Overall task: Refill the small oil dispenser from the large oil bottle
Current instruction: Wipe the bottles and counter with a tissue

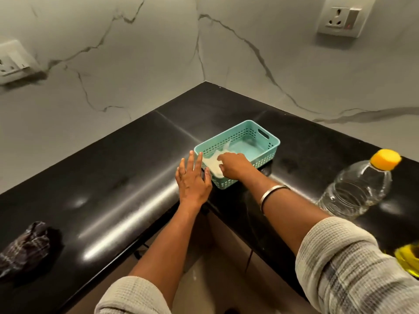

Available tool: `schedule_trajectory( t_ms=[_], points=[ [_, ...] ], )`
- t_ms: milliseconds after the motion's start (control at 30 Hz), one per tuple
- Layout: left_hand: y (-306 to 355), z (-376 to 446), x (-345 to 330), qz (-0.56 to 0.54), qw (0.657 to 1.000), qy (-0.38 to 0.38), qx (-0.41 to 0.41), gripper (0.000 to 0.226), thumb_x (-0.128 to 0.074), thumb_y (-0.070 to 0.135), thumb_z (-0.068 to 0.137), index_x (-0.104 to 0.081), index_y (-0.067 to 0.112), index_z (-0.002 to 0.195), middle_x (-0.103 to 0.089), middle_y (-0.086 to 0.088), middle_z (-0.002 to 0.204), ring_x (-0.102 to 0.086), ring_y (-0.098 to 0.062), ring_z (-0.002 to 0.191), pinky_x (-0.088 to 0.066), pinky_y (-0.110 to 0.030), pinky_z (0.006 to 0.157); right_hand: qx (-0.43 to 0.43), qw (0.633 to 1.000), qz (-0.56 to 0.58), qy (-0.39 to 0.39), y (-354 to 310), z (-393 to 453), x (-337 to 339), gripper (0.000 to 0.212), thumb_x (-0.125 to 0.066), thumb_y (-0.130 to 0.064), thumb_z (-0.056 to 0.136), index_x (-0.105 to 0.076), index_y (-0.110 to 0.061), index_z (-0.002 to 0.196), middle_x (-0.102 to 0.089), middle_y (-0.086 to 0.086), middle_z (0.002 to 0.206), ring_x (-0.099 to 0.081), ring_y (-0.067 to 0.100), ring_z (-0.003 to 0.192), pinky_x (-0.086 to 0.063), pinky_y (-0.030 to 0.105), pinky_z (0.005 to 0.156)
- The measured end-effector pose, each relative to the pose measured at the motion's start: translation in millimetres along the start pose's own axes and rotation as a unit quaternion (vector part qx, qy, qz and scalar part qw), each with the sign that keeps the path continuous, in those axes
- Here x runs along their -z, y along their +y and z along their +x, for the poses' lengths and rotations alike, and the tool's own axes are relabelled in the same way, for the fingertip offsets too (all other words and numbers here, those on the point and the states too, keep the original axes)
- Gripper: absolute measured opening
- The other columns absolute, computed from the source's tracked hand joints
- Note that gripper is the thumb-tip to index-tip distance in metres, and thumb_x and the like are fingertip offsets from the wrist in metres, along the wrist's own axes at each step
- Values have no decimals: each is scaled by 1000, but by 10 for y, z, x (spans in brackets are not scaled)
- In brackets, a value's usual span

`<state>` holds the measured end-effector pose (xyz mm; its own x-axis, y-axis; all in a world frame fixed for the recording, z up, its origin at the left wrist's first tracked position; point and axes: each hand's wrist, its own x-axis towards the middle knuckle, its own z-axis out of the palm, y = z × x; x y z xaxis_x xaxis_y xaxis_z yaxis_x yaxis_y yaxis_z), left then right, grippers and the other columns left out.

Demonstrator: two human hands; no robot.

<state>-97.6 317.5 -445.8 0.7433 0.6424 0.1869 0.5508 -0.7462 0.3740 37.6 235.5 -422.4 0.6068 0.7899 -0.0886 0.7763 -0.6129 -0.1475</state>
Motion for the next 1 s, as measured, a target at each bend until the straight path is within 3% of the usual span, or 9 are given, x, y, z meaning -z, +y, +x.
schedule_trajectory(
  t_ms=[233,400,600,767,1000],
  points=[
    [88,196,-72,-7,1000,-16,-21,56,-37,41,98,-20,34,151,-12,4,161,-5,-22,147,-7,-44,119,-62,996,13,-56,100,272,-87,34,-54,-20,92,-57,-14,125,-60,7,126,-56,26,117,-46,37,92],
    [165,247,-134,-6,999,-25,-31,55,-36,42,99,-20,35,151,-12,5,161,-6,-23,147,-6,-44,119,-73,996,32,-38,112,357,-125,29,-50,-8,93,-59,-8,119,-63,12,119,-60,30,111,-49,36,89],
    [194,300,-157,-14,999,-31,-27,54,-34,41,100,-19,34,152,-10,4,161,-3,-23,148,-3,-44,119,-65,996,65,-16,175,405,-131,26,-50,-7,93,-65,-8,115,-65,14,115,-63,32,106,-51,38,87],
    [154,345,-195,-13,1000,-17,-23,53,-38,36,99,-26,29,150,-20,-1,159,-10,-25,146,-8,-45,119,-73,980,185,19,260,404,-9,20,-49,-10,92,-64,-7,106,-66,16,111,-61,32,102,-50,37,86],
    [282,392,-213,-85,996,23,-8,49,-46,28,96,-39,17,143,-44,-8,140,-31,-26,136,-24,-43,114,-92,923,361,100,356,132,275,17,-48,-13,92,-57,-7,104,-64,12,108,-58,27,97,-44,31,82]
  ],
)
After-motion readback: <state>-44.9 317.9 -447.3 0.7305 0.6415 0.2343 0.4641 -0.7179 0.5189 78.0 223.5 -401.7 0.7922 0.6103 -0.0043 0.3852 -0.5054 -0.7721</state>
